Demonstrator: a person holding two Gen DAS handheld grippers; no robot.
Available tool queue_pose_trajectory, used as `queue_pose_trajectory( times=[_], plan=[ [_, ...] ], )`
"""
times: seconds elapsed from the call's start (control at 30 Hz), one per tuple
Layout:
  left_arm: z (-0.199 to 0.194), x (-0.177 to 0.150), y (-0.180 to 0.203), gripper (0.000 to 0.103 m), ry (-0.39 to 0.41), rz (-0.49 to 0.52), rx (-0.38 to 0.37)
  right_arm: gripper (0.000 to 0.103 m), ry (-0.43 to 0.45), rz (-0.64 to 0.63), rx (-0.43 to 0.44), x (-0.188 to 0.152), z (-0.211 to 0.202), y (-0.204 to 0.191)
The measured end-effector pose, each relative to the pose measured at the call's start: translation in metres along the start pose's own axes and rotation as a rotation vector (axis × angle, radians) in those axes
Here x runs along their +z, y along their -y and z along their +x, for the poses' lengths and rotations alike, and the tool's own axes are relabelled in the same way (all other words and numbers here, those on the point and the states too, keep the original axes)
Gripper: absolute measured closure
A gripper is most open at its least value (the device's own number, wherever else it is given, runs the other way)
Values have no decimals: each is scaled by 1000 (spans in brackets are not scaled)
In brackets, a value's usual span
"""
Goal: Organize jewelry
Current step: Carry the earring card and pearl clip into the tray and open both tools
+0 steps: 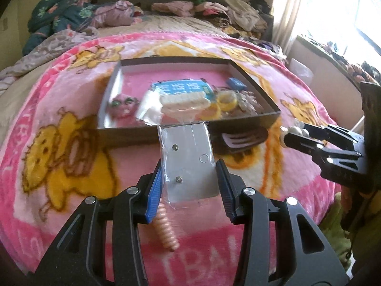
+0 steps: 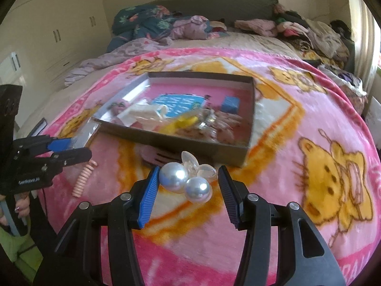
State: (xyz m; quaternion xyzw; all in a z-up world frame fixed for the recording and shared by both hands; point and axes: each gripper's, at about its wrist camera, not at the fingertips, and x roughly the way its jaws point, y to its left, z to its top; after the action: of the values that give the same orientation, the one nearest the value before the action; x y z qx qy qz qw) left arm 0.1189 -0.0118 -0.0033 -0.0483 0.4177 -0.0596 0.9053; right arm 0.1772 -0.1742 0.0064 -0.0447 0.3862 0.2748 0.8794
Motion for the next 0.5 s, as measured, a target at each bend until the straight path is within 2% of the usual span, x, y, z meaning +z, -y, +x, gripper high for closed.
queue_pose_trajectory(
  times=[0.5],
  plan=[
    [-8, 15, -41, 68, 40, -74, 37, 54, 40, -41, 33, 36, 9, -23]
  ],
)
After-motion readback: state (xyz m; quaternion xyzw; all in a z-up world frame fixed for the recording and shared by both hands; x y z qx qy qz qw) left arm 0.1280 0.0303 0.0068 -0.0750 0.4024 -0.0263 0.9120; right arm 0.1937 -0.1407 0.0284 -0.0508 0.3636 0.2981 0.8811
